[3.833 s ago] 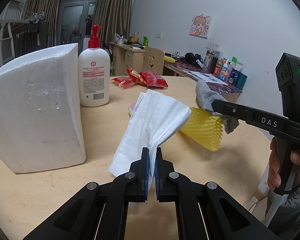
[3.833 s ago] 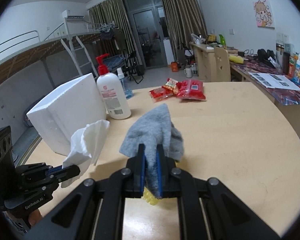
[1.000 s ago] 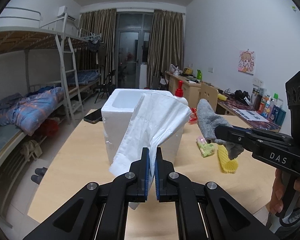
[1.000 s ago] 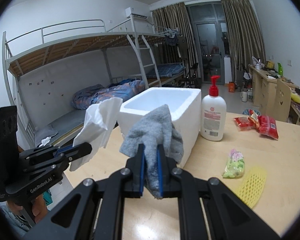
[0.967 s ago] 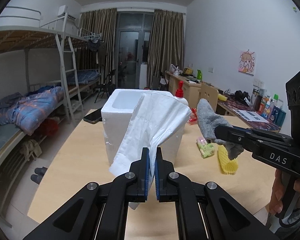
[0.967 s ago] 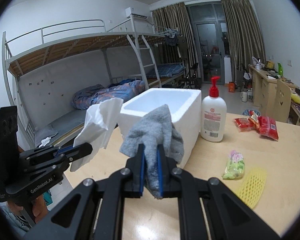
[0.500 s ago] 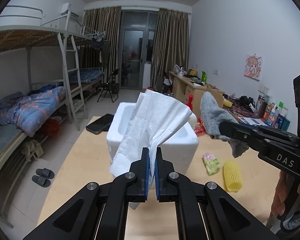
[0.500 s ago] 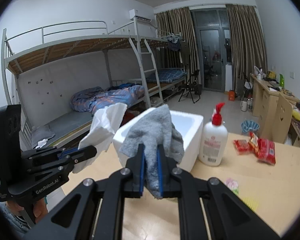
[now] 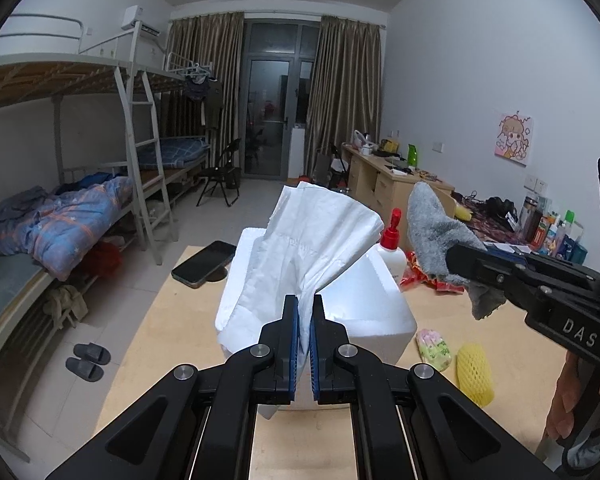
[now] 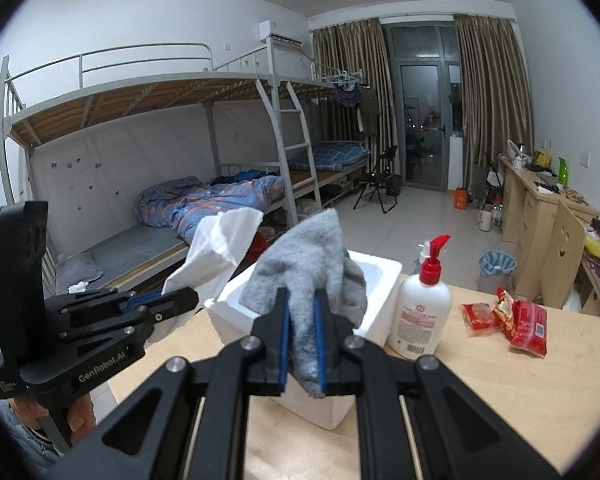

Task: Organize soft objects
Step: 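Carry the white tissue and grey sock over the white foam box with both grippers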

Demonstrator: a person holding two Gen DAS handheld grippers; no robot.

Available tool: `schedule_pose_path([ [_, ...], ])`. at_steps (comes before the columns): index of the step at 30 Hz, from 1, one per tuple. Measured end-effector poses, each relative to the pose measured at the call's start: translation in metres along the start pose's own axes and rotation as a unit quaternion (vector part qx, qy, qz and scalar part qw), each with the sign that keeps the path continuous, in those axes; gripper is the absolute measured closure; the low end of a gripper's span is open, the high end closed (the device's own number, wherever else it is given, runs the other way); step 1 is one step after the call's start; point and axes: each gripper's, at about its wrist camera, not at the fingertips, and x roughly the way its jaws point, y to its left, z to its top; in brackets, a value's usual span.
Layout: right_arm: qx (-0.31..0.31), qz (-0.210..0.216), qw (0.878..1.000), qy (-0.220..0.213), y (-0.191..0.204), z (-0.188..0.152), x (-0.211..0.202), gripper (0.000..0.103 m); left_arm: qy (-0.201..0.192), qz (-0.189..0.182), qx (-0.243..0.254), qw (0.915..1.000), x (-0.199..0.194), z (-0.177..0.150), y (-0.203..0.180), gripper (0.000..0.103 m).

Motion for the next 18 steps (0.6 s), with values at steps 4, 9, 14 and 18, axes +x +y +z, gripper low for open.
schedule_pose_path([
  [4,0.0,0.0,1.0,-0.003,0.0,0.001,0.005,0.089,0.003,0.0,-0.004,1.0,0.004,0.003,0.005,0.098],
  [9,-0.009,-0.008,1.0,0.002,-0.002,0.005,0.015,0.089,0.013,-0.006,-0.008,0.9999,0.02,0.013,0.01,0.098],
  [14,-0.006,-0.014,1.0,0.0,-0.011,0.01,0.021,0.089,0.022,-0.005,0.005,0.9997,0.041,0.025,0.004,0.098],
  [18,0.0,-0.016,1.0,0.003,-0.02,0.01,0.029,0.089,0.03,-0.009,0.008,0.9995,0.057,0.025,0.004,0.098],
])
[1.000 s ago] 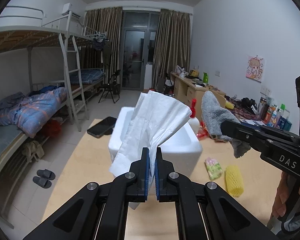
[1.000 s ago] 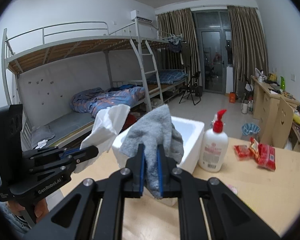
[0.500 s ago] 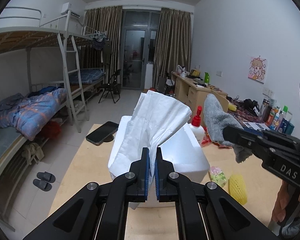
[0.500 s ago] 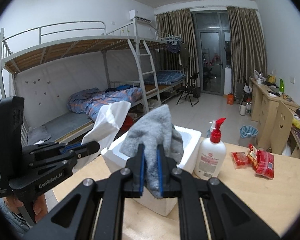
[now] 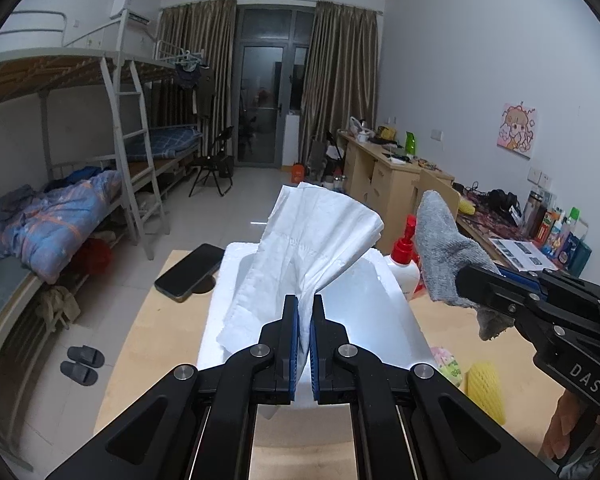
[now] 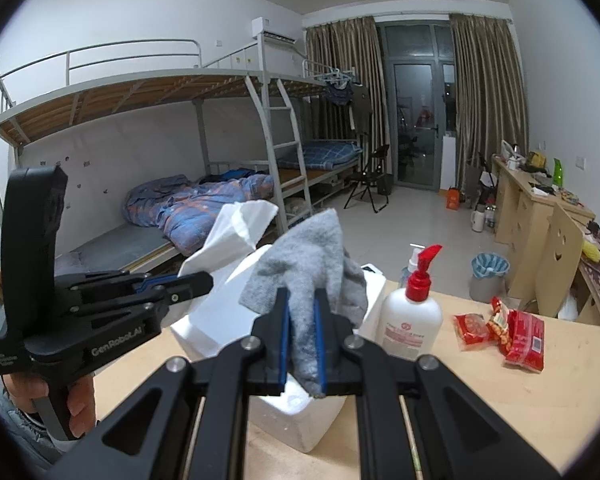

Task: Organize soft objects
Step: 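Carry the white tissue and grey sock over the white foam box with both grippers, then open the left gripper to drop the white tissue into the foam box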

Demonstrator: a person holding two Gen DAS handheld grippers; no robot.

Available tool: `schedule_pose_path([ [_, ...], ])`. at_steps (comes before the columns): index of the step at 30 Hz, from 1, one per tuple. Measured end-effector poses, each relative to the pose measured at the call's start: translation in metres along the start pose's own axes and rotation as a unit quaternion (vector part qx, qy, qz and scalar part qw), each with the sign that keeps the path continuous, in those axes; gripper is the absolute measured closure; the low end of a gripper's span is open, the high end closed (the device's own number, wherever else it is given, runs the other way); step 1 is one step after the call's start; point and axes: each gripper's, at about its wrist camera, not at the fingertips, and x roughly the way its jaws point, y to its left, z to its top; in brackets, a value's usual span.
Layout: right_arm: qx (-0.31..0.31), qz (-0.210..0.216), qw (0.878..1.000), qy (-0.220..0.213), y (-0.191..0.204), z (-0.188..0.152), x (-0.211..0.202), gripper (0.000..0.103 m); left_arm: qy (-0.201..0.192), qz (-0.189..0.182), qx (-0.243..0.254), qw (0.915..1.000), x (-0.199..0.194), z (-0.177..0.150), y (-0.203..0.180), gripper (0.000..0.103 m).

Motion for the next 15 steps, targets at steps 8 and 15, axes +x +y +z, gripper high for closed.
schedule_pose_path([
  [8,0.007,-0.006,1.0,0.008,-0.01,0.0,0.011,0.089,0.017,-0.002,0.005,0.9998,0.025,0.001,0.004,0.098],
  [15,0.012,-0.012,1.0,0.007,-0.012,0.0,0.01,0.089,0.011,0.002,0.021,0.9997,0.031,0.004,-0.001,0.089],
])
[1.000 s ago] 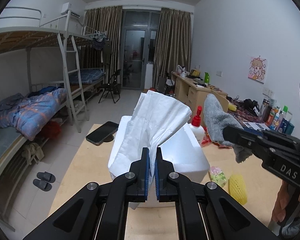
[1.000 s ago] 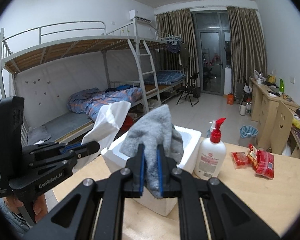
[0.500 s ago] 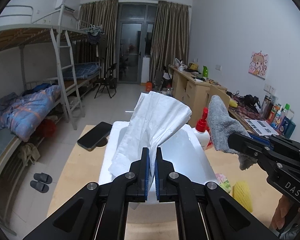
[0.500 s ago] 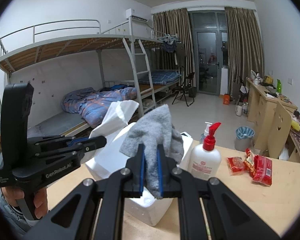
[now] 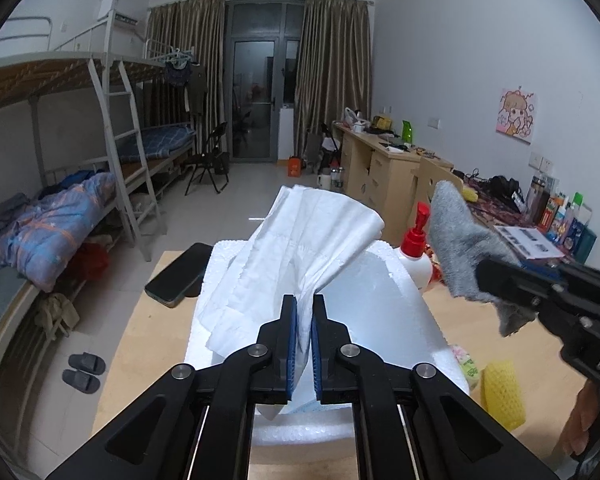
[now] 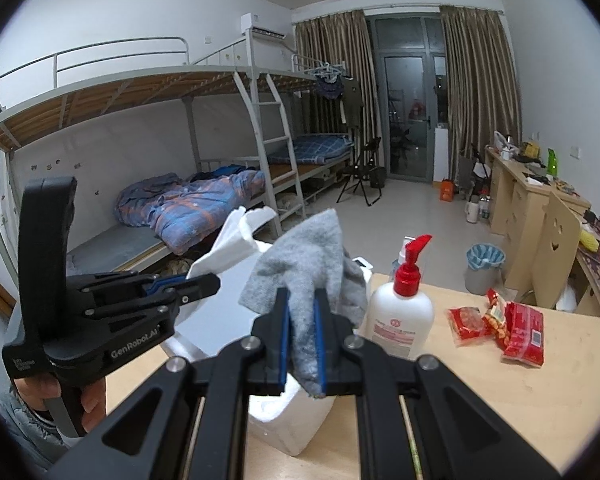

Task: Organize soft objects
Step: 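Open the left gripper to drop the white tissue into the foam box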

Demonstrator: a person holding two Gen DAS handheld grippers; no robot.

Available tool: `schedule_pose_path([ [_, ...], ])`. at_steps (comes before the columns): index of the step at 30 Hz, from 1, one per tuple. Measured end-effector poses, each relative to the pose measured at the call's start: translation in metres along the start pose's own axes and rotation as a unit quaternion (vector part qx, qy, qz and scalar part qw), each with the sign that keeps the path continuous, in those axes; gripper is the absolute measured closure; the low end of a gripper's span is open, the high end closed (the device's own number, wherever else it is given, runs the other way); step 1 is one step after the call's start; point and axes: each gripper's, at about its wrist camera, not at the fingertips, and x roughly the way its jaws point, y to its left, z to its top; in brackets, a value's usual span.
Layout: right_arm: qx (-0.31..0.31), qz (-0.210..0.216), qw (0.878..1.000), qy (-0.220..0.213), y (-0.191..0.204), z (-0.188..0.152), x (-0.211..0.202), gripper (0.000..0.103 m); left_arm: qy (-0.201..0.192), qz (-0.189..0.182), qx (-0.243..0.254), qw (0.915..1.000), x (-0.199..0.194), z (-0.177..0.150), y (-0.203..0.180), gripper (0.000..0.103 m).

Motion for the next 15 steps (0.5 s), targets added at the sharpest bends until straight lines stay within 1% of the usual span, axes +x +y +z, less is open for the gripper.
schedule_pose_path([
  [1,-0.001,-0.001,1.0,-0.001,0.001,0.0,-0.001,0.089,-0.001,0.002,0.002,1.0,0.001,0.001,0.0,0.073],
  [2,-0.001,-0.002,1.0,-0.003,0.001,0.0,-0.002,0.089,0.0,0.004,0.005,1.0,0.002,0.001,0.0,0.046],
  [3,-0.001,-0.002,1.0,-0.003,0.0,0.0,-0.002,0.089,-0.001,0.006,0.006,1.0,0.003,0.001,0.0,0.033],
  [4,-0.001,-0.002,1.0,-0.003,0.0,0.0,-0.002,0.089,-0.005,0.007,0.005,1.0,0.002,0.001,0.0,0.017],
  [5,0.0,-0.003,1.0,-0.003,0.0,0.0,-0.002,0.089,-0.016,0.006,0.003,0.9998,0.0,0.001,0.001,0.011],
  [6,0.0,-0.003,1.0,-0.002,0.0,0.0,-0.002,0.089,-0.032,0.009,0.0,0.9994,-0.004,0.001,0.002,0.008],
  [7,0.0,-0.004,1.0,-0.002,0.0,0.0,-0.002,0.089,-0.04,0.013,0.001,0.9991,-0.006,0.001,0.002,0.001],
  [12,0.0,-0.004,1.0,-0.002,-0.002,0.0,-0.001,0.089,-0.038,0.021,0.012,0.999,-0.005,0.0,0.003,0.0],
  [15,0.0,-0.005,1.0,-0.001,-0.002,0.0,-0.001,0.089,-0.036,0.019,0.014,0.9991,-0.004,-0.001,0.001,0.0],
])
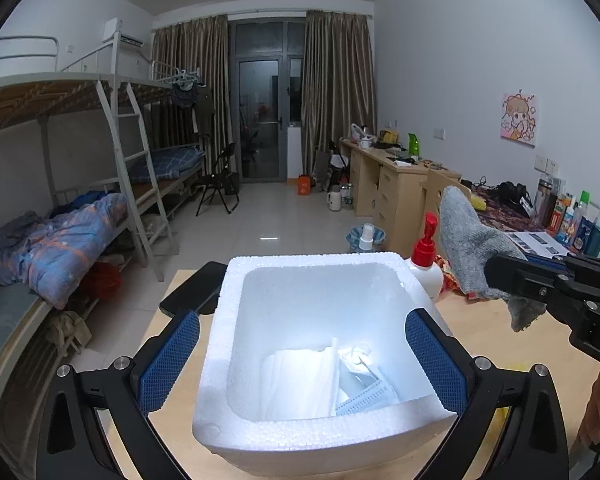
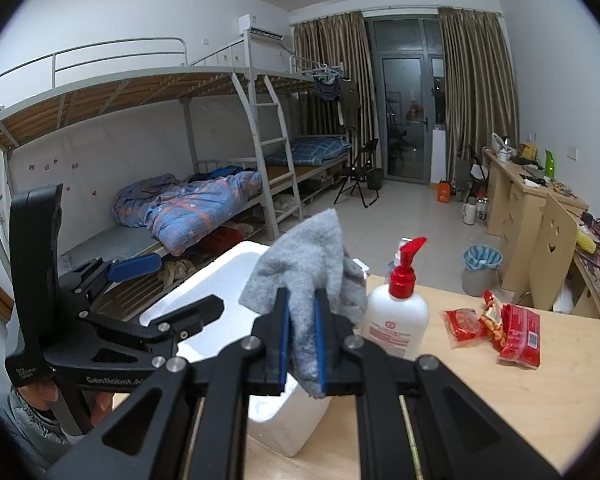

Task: Organize soft objects
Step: 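Open the left gripper to drop the white tissue into the foam box, then lower the grey sock into the foam box and open the right gripper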

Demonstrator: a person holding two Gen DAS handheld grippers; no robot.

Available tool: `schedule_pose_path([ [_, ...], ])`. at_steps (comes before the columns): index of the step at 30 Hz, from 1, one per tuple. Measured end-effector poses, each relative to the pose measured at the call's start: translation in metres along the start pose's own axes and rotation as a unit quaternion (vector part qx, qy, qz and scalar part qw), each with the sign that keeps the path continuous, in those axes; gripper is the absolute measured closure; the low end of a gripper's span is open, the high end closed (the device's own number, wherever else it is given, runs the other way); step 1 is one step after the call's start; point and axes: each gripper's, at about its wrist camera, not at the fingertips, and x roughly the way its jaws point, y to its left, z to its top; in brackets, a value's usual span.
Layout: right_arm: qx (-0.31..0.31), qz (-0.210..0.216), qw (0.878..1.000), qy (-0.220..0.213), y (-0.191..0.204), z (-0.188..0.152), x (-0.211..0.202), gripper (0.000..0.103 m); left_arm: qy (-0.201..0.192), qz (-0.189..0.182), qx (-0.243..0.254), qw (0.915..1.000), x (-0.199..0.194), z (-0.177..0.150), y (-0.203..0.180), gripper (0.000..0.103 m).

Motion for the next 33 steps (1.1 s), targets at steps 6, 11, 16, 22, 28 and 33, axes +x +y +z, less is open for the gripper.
schedule_pose_path([
  [6,-0.002,0.001,1.0,0.004,0.002,0.0,0.002,0.089,-0.002,0.0,0.002,1.0,-0.004,-0.001,-0.002,0.0],
  [11,-0.002,0.003,1.0,0.009,0.001,0.001,0.007,0.089,-0.005,0.003,0.002,1.0,-0.008,-0.002,-0.003,0.0],
  [16,-0.004,0.006,1.0,0.014,0.004,0.001,0.013,0.089,-0.005,0.007,-0.003,1.0,-0.013,-0.005,-0.001,0.0],
  [22,-0.014,0.018,1.0,0.019,0.014,0.005,0.022,0.089,-0.004,0.022,-0.017,0.9996,-0.022,-0.011,0.013,0.0],
  [28,-0.023,0.028,0.999,0.035,0.025,0.008,0.045,0.089,-0.007,0.042,-0.024,0.9988,-0.031,-0.017,0.027,0.0],
  [33,-0.031,0.037,0.998,0.044,0.033,0.009,0.058,0.089,-0.005,0.055,-0.037,0.9978,-0.034,-0.021,0.04,0.0],
])
